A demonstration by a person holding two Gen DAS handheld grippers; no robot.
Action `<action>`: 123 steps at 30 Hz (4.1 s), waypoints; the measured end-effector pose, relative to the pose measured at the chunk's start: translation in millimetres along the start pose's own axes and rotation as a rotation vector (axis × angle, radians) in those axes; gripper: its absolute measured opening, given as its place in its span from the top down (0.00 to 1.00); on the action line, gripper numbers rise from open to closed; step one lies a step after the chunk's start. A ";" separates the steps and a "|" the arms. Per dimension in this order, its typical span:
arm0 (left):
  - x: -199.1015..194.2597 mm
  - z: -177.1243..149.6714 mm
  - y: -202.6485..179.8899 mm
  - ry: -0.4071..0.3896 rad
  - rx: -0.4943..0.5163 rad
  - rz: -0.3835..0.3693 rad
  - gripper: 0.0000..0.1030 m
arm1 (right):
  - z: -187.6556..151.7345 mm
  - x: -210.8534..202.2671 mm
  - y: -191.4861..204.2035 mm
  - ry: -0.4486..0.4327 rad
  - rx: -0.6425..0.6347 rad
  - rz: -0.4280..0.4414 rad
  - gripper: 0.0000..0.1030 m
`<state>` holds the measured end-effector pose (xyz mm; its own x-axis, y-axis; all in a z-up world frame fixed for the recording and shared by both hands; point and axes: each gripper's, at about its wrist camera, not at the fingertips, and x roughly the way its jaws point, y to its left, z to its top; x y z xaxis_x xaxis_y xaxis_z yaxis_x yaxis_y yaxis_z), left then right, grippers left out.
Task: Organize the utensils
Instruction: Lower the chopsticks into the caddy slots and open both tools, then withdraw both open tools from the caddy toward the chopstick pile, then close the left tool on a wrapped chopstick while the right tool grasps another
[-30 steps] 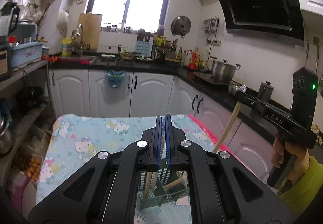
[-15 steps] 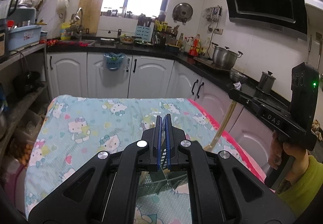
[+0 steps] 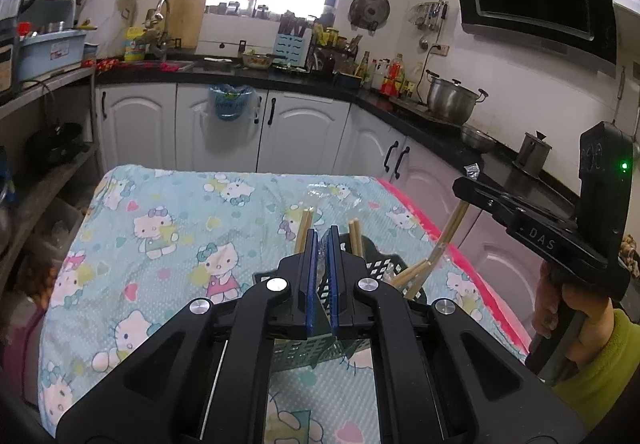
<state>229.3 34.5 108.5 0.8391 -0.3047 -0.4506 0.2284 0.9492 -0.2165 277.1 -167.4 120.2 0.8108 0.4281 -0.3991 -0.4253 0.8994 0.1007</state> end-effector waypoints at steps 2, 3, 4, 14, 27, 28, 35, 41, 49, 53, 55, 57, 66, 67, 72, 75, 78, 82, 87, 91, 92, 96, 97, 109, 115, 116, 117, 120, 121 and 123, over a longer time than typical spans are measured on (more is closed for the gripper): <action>-0.4 0.1 0.2 0.001 -0.001 0.001 0.98 | -0.8 -0.2 -0.9 0.010 0.010 -0.004 0.85; -1.1 0.0 0.5 0.000 -0.002 0.001 0.98 | -1.5 -0.8 -1.9 0.012 0.013 -0.004 0.83; -1.7 -0.1 0.8 -0.002 -0.005 0.002 0.98 | -2.8 -1.9 -2.5 0.010 0.014 -0.005 0.82; -26.6 -2.5 8.2 -0.052 -0.034 -0.004 0.62 | -9.1 -21.9 -9.9 -0.005 0.029 -0.031 0.61; -59.6 -11.8 16.1 -0.105 -0.071 0.035 0.18 | -20.3 -53.2 1.5 -0.021 -0.017 -0.047 0.41; -62.3 -13.1 18.1 -0.112 -0.079 0.042 0.10 | -20.6 -54.6 2.5 -0.019 -0.016 -0.046 0.39; -78.6 -22.3 24.8 -0.122 -0.106 0.055 0.10 | -26.0 -69.4 11.8 -0.025 -0.019 -0.027 0.34; -90.0 -32.9 27.9 -0.122 -0.127 0.051 0.10 | -30.8 -76.5 22.7 -0.018 -0.034 -0.010 0.33; -99.0 -52.3 32.6 -0.109 -0.152 0.057 0.10 | -39.2 -84.3 33.4 -0.009 -0.057 0.007 0.32; -100.6 -59.7 36.2 -0.098 -0.163 0.060 0.10 | -46.0 -87.1 38.0 0.003 -0.065 0.016 0.30; -101.2 -64.3 37.7 -0.092 -0.171 0.060 0.10 | -49.8 -88.6 41.8 0.009 -0.076 0.020 0.30; -101.1 -68.0 38.2 -0.081 -0.174 0.060 0.10 | -54.2 -90.5 46.2 0.014 -0.087 0.021 0.30; -90.7 -93.3 33.7 -0.008 -0.175 0.062 0.10 | -71.5 -91.3 51.9 0.059 -0.112 0.020 0.28; -88.6 -96.1 32.9 0.000 -0.175 0.059 0.10 | -74.6 -91.4 51.3 0.064 -0.114 0.018 0.28; -75.1 -112.2 26.1 0.055 -0.175 0.049 0.10 | -89.5 -89.2 44.1 0.093 -0.115 -0.003 0.28; -67.4 -120.9 23.2 0.084 -0.176 0.039 0.10 | -99.3 -86.9 37.7 0.117 -0.122 -0.025 0.28; -58.7 -131.0 20.1 0.123 -0.173 0.037 0.10 | -109.2 -85.3 30.9 0.138 -0.118 -0.038 0.28; -52.1 -143.3 18.9 0.163 -0.178 0.027 0.10 | -120.4 -82.4 23.7 0.163 -0.119 -0.052 0.28; -48.7 -158.5 17.6 0.209 -0.172 0.027 0.10 | -135.6 -77.6 20.8 0.207 -0.135 -0.054 0.28; -49.9 -169.7 20.7 0.246 -0.180 0.020 0.10 | -147.9 -75.9 21.9 0.248 -0.167 -0.043 0.28; -51.0 -173.7 21.6 0.259 -0.182 0.018 0.10 | -150.7 -75.8 21.9 0.256 -0.171 -0.042 0.28; -55.0 -183.3 24.3 0.281 -0.183 0.020 0.10 | -165.2 -71.5 15.5 0.306 -0.143 -0.031 0.28; -56.2 -186.0 25.3 0.287 -0.188 0.020 0.10 | -169.3 -68.7 12.6 0.320 -0.134 -0.037 0.28; -65.1 -221.6 28.7 0.410 -0.256 -0.047 0.35 | -196.3 -27.3 -18.0 0.451 0.026 -0.052 0.38; -51.9 -233.2 30.0 0.449 -0.290 -0.067 0.38 | -200.6 -9.7 -27.1 0.495 0.086 -0.050 0.44; -49.9 -234.1 31.0 0.453 -0.297 -0.065 0.39 | -200.7 -7.4 -29.1 0.498 0.102 -0.048 0.44; -48.3 -235.0 32.5 0.450 -0.313 -0.070 0.39 | -200.7 -5.0 -30.3 0.502 0.112 -0.047 0.44; -45.7 -233.6 36.4 0.438 -0.345 -0.074 0.39 | -200.7 2.9 -34.6 0.521 0.145 -0.042 0.44; -45.2 -232.9 39.0 0.433 -0.365 -0.077 0.39 | -201.2 5.9 -36.6 0.528 0.162 -0.039 0.45; -43.4 -231.6 44.3 0.420 -0.403 -0.081 0.39 | -202.2 11.2 -40.3 0.540 0.200 -0.031 0.47</action>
<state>88.7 71.6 -82.2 0.5407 -0.4577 -0.7058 0.0090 0.8421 -0.5392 222.1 -216.7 -72.6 0.4791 0.3432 -0.8079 -0.2781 0.9323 0.2312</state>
